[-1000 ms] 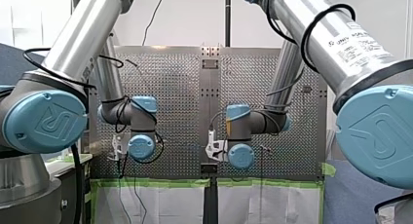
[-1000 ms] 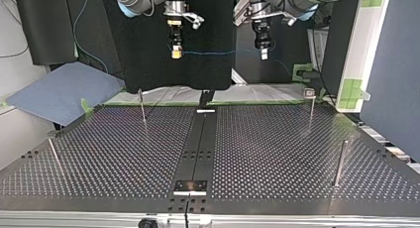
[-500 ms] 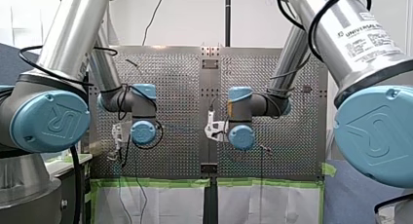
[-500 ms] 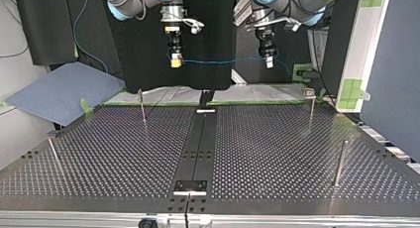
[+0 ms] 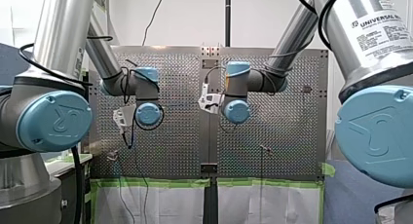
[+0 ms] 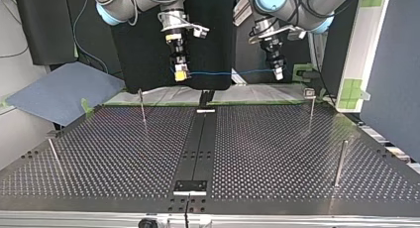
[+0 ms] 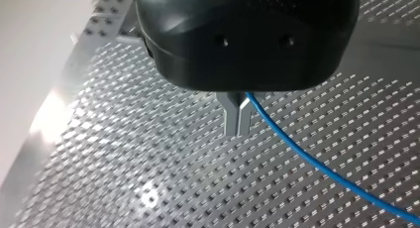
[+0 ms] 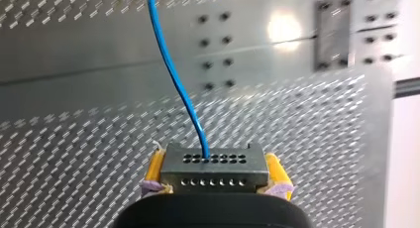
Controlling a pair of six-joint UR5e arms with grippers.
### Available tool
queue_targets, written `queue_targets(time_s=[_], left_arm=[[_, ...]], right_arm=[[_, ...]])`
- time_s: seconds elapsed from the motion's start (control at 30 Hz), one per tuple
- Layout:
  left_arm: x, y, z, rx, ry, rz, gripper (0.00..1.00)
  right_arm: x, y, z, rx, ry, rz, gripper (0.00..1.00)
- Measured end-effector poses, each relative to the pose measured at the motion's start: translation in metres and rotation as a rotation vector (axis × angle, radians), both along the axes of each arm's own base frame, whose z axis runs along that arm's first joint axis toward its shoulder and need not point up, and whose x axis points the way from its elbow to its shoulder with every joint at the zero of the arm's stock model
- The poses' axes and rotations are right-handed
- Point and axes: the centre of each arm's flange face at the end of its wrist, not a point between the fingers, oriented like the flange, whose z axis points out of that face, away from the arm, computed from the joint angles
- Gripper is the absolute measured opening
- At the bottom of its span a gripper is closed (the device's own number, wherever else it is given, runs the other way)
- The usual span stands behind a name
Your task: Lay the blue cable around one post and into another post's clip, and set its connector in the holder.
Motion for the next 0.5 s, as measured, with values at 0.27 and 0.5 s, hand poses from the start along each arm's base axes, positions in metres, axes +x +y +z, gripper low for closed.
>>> queue_targets(time_s=[0.27,0.5], left_arm=[[0.002,0.014,0.033,-0.038,-0.027,0.08,0.01],[0.0,0.024,0.056,-0.064,-0.044,0.115,0.01]], right_arm=[[0.006,0.002,0.045,-0.044,-0.033,0.057,0.0],[0.009,0.004,0.056,-0.058,-0.058,0.089,0.0]])
